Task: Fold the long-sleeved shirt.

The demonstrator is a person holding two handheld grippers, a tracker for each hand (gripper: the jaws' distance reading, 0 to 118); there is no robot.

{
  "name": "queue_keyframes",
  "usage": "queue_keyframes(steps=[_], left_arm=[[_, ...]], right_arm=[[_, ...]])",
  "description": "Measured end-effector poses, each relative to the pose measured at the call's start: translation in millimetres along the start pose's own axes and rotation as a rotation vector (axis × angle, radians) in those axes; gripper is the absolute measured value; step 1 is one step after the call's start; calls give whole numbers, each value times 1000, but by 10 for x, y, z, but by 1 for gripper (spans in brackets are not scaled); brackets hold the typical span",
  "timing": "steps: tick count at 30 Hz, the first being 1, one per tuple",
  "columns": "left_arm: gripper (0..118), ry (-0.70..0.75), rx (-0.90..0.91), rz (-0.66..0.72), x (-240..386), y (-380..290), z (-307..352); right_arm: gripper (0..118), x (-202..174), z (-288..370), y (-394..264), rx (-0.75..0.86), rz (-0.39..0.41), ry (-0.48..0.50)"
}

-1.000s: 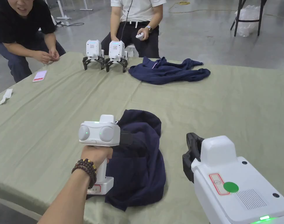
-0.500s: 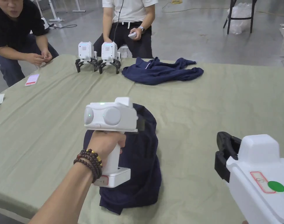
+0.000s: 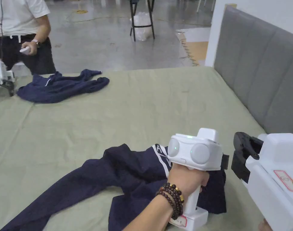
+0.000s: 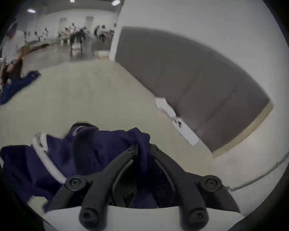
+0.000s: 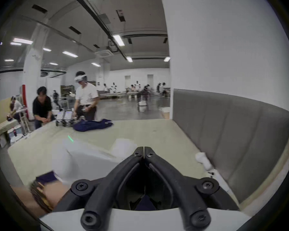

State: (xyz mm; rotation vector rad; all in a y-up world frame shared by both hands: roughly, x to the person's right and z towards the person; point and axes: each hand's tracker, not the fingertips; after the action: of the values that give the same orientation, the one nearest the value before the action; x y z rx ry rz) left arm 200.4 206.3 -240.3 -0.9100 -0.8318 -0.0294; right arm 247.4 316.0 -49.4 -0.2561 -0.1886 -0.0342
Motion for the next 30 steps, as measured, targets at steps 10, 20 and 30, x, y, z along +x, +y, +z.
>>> queue_keyframes(steps=[10,20,30], left_arm=[[103,98,264,19,-209,-293,864],[37,606,600,58,-555,-1581,2840],[24,647,498,163,-948,-1681,2909]], right_arm=[[0,186,-24,-145,-61,25,20],[0,-178,-23,-147,-26,50,40],[0,-349,-50,-185,-81,46,74]])
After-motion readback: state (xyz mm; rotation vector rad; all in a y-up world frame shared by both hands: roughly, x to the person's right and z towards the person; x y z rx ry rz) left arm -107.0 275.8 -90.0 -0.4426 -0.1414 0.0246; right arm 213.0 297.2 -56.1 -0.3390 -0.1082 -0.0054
